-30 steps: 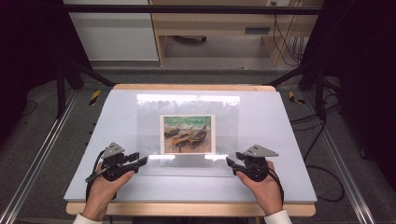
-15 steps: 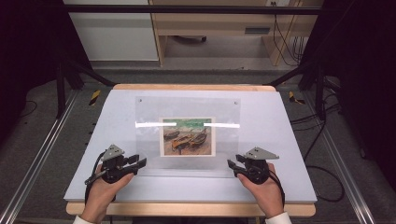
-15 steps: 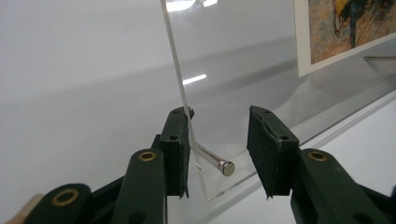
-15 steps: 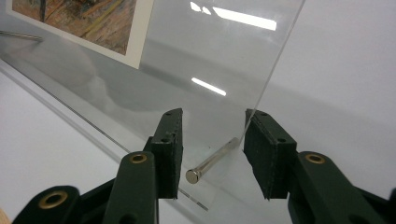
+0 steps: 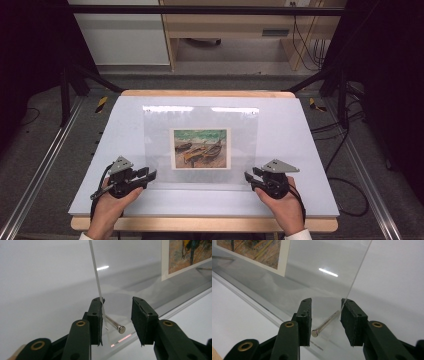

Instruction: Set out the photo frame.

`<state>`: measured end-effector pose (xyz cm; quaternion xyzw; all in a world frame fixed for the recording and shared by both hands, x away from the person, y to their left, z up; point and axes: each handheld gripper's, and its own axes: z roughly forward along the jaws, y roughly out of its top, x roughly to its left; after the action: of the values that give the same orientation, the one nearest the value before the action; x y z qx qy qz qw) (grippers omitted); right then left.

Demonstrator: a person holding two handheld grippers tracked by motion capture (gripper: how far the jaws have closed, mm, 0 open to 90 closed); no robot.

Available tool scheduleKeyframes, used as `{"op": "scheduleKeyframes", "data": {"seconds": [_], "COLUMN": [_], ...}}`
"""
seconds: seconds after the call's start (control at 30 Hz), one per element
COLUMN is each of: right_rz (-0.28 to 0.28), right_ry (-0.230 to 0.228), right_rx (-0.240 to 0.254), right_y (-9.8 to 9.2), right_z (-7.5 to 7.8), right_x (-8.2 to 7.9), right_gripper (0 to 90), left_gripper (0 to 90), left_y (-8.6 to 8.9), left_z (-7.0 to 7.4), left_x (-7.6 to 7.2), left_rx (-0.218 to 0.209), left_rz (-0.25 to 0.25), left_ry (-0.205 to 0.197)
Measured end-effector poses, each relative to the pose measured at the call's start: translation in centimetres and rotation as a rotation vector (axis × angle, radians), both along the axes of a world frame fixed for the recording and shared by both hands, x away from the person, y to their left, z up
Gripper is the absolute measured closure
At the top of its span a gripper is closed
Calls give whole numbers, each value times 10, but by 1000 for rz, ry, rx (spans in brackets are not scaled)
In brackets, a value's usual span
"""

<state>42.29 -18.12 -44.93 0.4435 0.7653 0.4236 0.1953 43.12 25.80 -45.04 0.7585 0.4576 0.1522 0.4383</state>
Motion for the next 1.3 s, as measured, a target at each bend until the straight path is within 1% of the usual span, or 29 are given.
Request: {"op": "scheduleKeyframes", "data": {"seconds": [0.53,0.67,1.3], "right_rz": [-1,4,7], "right_ry": [9,5,10], "right_rx": [-5,-10,-7], "right_y": [-1,-2,-2], "right_z": [-1,-2,-3], "right_x": [-4,-5,-7], "right_gripper": [655,661,667], "left_gripper": [621,621,623], "left_y": [-1,-1,0], "left_z": [0,-1,-2], "left_x": [-3,-4,-6], "left_rx": [22,29,28], "left_rz": [-6,-8,-11], "left_ry": [4,4,9]}}
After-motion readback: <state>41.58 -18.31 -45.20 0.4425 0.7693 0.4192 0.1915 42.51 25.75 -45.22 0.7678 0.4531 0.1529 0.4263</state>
